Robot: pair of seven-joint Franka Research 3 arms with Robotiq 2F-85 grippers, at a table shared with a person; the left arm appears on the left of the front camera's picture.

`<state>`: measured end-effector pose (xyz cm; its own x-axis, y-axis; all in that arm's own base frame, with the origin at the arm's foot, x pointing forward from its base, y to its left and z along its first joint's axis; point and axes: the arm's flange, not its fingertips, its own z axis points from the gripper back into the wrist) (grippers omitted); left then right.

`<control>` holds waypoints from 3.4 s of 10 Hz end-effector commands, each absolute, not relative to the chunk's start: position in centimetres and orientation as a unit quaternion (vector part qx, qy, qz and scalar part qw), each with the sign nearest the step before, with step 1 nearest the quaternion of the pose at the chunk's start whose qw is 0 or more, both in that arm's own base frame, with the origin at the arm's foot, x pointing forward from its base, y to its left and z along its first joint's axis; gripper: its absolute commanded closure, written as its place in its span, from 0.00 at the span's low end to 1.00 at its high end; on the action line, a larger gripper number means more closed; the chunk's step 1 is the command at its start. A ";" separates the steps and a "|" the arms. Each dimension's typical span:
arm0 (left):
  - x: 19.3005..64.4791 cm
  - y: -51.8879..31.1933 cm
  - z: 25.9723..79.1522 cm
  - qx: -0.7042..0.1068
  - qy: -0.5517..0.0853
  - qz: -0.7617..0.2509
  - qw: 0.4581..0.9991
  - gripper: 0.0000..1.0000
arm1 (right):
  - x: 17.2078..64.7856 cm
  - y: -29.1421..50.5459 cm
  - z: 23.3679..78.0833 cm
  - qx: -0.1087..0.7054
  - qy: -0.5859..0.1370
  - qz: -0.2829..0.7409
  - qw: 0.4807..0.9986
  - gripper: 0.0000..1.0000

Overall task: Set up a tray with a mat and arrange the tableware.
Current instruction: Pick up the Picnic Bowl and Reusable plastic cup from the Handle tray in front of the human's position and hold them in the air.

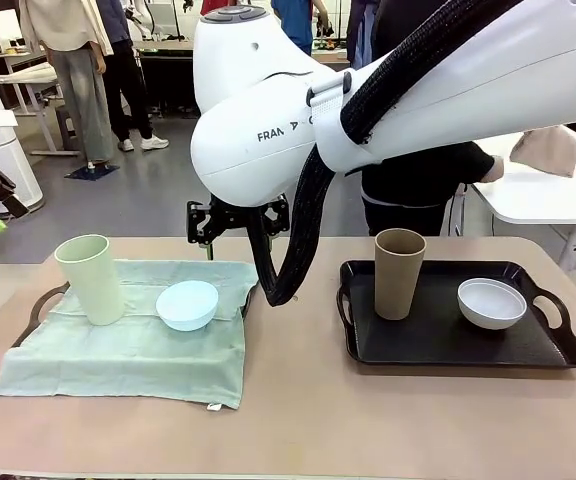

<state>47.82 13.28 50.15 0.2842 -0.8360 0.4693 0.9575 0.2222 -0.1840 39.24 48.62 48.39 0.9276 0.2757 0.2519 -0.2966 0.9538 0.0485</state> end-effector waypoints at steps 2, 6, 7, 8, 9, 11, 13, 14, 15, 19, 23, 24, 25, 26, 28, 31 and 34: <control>47.7 13.1 50.4 -0.219 -0.140 -0.586 0.767 0.00 | 39.1 48.6 48.5 0.048 -0.125 0.142 0.981 0.00; 46.8 5.6 53.4 -0.177 -0.054 -0.511 0.840 0.00 | 35.9 35.5 56.5 0.087 -0.191 0.046 0.977 0.00; 46.8 4.2 53.9 -0.156 -0.035 -0.494 0.855 0.00 | 32.9 31.4 60.2 0.058 -0.228 0.007 0.972 0.00; 46.9 2.3 54.8 -0.146 -0.002 -0.483 0.863 0.00 | 29.5 27.5 63.5 0.013 -0.241 -0.043 0.969 0.00; 47.2 1.0 55.4 -0.141 0.013 -0.481 0.865 0.00 | 27.7 25.0 64.2 -0.015 -0.224 -0.100 0.969 0.00; 47.1 3.2 54.7 -0.157 -0.045 -0.498 0.852 0.00 | 35.0 32.3 61.8 0.058 -0.220 0.001 0.974 0.00; 47.0 1.8 54.9 -0.146 -0.024 -0.487 0.861 0.00 | 30.7 28.5 64.0 0.032 -0.239 -0.037 0.970 0.00; 48.3 1.8 55.5 -0.206 -0.064 -0.411 0.886 0.00 | 33.4 26.3 64.1 0.139 -0.196 -0.030 0.970 0.00; 47.9 2.5 55.9 -0.253 -0.099 -0.366 0.890 0.00 | 34.8 22.4 64.3 0.201 -0.190 -0.075 0.958 0.00; 47.5 3.1 56.4 -0.265 -0.103 -0.374 0.883 0.00 | 35.4 8.2 62.4 0.458 -0.185 -0.084 0.865 0.00; 47.3 3.4 56.4 -0.285 -0.113 -0.379 0.873 0.00 | 36.1 5.9 62.9 0.452 -0.199 -0.118 0.862 0.00; 47.7 2.8 56.0 -0.351 -0.115 -0.309 0.876 0.00 | 36.5 5.4 62.4 0.515 -0.086 -0.031 0.852 0.00; 47.7 3.2 55.3 -0.442 -0.105 -0.233 0.860 0.00 | 36.5 2.5 61.0 0.574 -0.024 0.030 0.818 0.00; 46.4 4.0 54.5 -0.483 -0.113 -0.163 0.853 0.00 | 35.2 -1.2 59.2 0.634 -0.008 0.074 0.770 0.00; 42.9 6.0 53.9 -0.537 -0.109 -0.119 0.828 0.00 | 31.8 -6.4 55.9 0.705 -0.018 0.085 0.704 0.00; 38.2 8.7 54.0 -0.579 -0.131 -0.086 0.800 0.00 | 29.2 -9.4 53.8 0.691 -0.087 -0.031 0.717 0.00; 41.6 8.2 52.9 -0.555 -0.099 -0.111 0.819 0.00 | 28.7 -9.8 55.0 0.718 -0.064 0.060 0.691 0.00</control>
<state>40.60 8.23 52.76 0.9568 -0.0549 0.2856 0.2864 0.3477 -0.8928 28.39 -10.02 54.43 0.9895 -0.0284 0.1415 -0.1420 -0.0163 0.9897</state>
